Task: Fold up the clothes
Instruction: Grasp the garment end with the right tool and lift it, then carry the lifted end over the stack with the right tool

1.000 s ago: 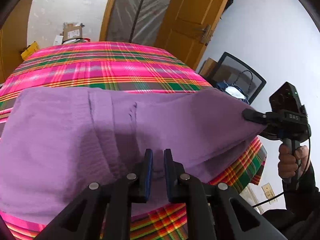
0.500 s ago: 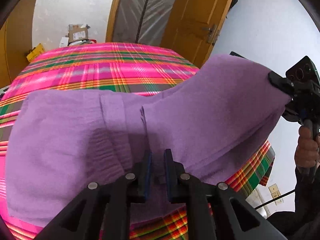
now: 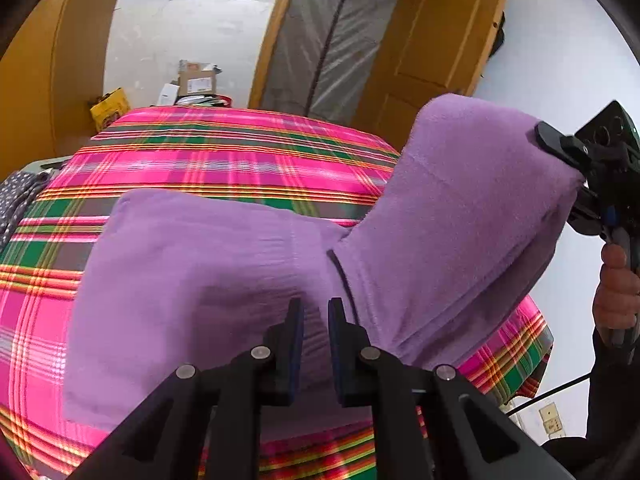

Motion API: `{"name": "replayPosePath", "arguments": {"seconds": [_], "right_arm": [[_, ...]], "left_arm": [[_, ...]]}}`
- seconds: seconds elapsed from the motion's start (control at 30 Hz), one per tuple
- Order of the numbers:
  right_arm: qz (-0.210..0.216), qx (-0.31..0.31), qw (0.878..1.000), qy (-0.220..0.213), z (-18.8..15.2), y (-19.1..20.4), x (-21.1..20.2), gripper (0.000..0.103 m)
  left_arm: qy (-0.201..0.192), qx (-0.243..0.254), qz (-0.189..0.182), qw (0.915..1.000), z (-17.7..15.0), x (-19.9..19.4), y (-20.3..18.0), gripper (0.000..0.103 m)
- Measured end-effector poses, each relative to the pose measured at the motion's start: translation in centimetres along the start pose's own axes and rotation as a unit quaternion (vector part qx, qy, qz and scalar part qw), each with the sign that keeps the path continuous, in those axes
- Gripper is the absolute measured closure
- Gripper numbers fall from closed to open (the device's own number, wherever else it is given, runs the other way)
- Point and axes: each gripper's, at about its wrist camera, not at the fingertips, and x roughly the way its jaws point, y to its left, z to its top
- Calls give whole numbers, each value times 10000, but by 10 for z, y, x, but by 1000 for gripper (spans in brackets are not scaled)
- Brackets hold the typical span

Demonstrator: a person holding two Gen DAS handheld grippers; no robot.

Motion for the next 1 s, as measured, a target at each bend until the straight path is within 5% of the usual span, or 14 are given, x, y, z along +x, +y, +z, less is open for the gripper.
{"name": "replayPosePath", "arguments": {"seconds": [0.37,0.73,0.83,0.87,1.0], "right_arm": [[9,-639,9947,810,26,56,103,89],[-110,-720,9767,2017,-4,61,239,85],[-50,-534,9693,2400,-18,53,268,69],[58,-496,9688,2430,-21,54,270,55],[566,-416,9679,2414,-28,64,270,53]], "left_arm": [[-265,-461,367,9979,-11,-35,41,91],[-374,-1051,893,9897,-28,-59,94,91],[-380,-1179,1031,9869,-33,-66,105,91],[-390,-1219,1079,9859,-34,-69,110,91],[-458,-1400,1237,9813,-35,-77,127,91]]}}
